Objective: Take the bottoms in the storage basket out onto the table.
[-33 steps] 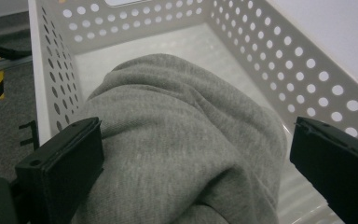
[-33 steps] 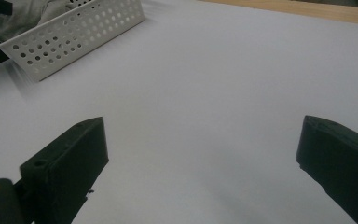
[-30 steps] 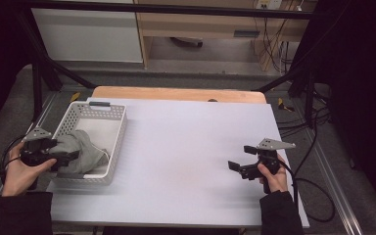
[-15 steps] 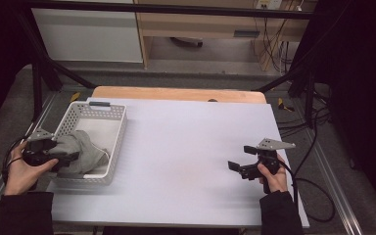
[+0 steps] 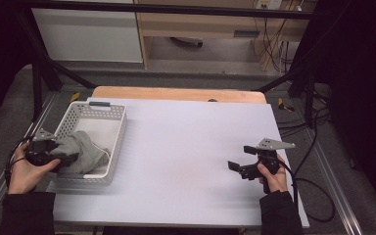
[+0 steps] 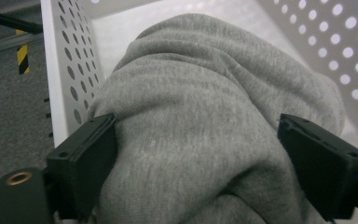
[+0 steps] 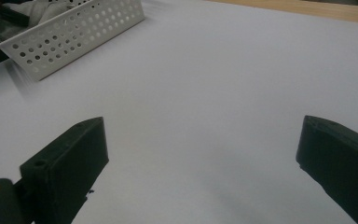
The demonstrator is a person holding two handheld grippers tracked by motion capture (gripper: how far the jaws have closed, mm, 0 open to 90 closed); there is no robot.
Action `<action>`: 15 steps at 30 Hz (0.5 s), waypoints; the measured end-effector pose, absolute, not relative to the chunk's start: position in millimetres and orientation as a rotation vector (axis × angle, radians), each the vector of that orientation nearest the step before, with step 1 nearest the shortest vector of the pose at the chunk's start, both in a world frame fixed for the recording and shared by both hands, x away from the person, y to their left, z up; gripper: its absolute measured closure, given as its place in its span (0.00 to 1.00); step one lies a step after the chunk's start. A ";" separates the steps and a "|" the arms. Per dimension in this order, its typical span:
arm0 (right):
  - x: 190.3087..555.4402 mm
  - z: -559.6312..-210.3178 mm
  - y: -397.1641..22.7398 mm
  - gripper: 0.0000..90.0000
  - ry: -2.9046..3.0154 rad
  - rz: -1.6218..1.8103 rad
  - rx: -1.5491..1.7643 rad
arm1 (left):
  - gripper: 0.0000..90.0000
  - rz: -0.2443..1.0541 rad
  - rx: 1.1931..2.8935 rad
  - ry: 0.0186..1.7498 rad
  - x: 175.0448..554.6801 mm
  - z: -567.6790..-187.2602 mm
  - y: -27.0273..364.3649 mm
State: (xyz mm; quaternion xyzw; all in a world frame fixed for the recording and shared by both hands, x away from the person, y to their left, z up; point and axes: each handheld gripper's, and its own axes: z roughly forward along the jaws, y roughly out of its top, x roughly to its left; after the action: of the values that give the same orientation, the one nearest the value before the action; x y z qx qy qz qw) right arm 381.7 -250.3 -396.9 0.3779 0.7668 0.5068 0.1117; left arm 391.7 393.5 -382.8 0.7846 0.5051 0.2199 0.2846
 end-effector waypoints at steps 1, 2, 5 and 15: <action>381.9 -397.0 -250.2 0.03 2.251 1.487 1.108 | 0.17 0.590 2.106 1.349 391.6 -382.8 393.4; 381.9 -397.1 -250.1 0.03 2.252 1.487 1.109 | 0.18 0.593 2.108 1.352 391.6 -382.8 393.2; 381.9 -397.1 -250.1 0.03 2.252 1.488 1.108 | 0.22 0.598 2.112 1.358 391.6 -383.0 392.8; 381.9 -397.1 -249.9 0.03 2.253 1.486 1.107 | 0.34 0.612 2.140 1.356 391.4 -384.0 390.0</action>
State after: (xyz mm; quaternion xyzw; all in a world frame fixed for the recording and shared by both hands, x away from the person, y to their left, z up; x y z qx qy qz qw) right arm 381.9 -249.9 -397.1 0.3772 0.7675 0.5062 0.1119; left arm 391.4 390.0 -384.0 0.7917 0.5019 0.2265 0.2645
